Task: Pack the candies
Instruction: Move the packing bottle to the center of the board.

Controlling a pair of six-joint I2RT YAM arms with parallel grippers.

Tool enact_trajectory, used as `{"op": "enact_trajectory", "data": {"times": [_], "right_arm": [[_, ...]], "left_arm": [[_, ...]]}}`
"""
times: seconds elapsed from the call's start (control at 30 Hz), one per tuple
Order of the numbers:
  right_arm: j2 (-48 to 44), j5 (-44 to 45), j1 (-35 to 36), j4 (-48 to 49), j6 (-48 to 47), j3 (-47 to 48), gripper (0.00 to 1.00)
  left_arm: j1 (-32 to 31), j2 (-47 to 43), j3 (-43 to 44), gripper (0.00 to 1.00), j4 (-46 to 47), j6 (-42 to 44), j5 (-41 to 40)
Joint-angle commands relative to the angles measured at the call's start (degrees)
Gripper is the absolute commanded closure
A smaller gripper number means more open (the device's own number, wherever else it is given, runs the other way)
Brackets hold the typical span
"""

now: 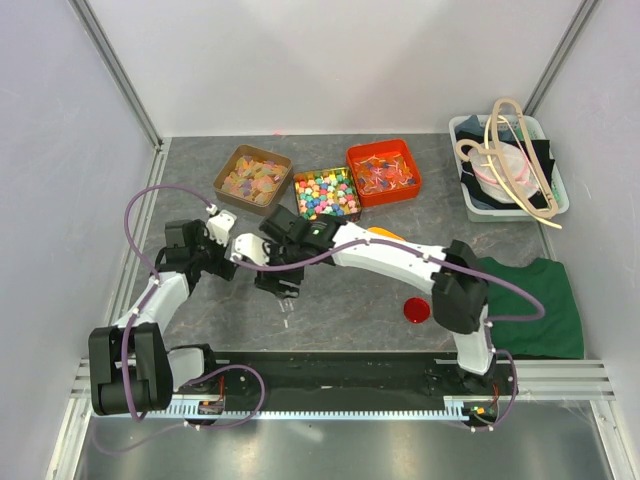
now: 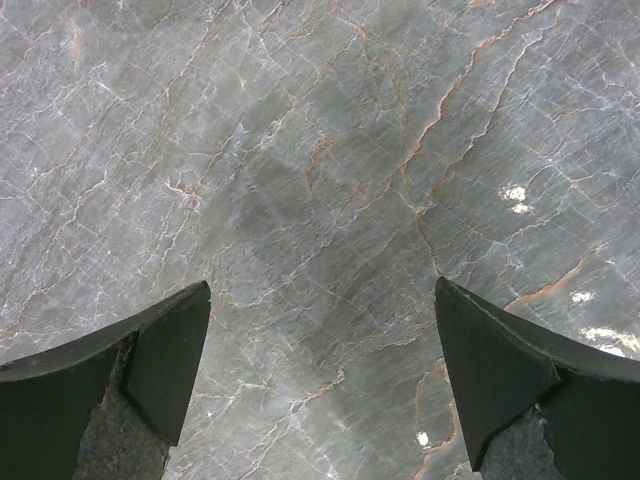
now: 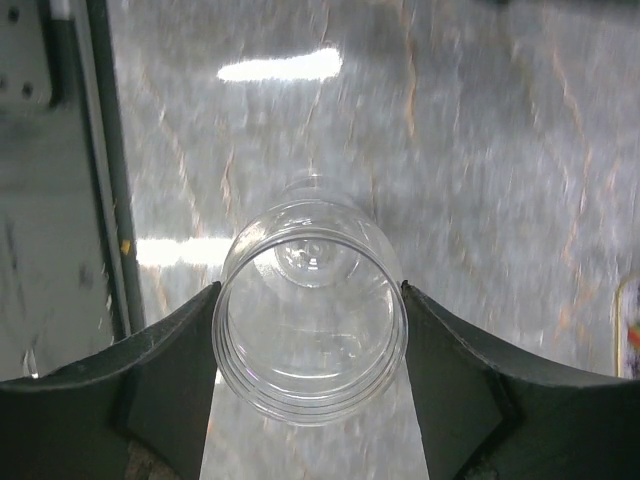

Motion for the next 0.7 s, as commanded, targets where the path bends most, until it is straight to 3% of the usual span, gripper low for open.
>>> {"op": "enact_trajectory", "data": {"times": [0.0,0.4,0.67], "right_arm": [[-9.5,-0.9,-1.3,0.0,-2.7,-7.8,0.43],[-31.2,5.0,-2.8,10.4,-4.1,-34.5,0.42],[-34.0,2.7,-3.8,12.2,-3.5,-39.4,0.42]], "left_arm": [[0.5,-1.2,-0.2,0.01,2.0,-1.2,-0.2],[0.7,-1.6,-0.5,0.01,2.5,-1.5,-0.4],[0.7,-1.7,-0.7,0.01,2.7,-1.7,-1.0]]}}
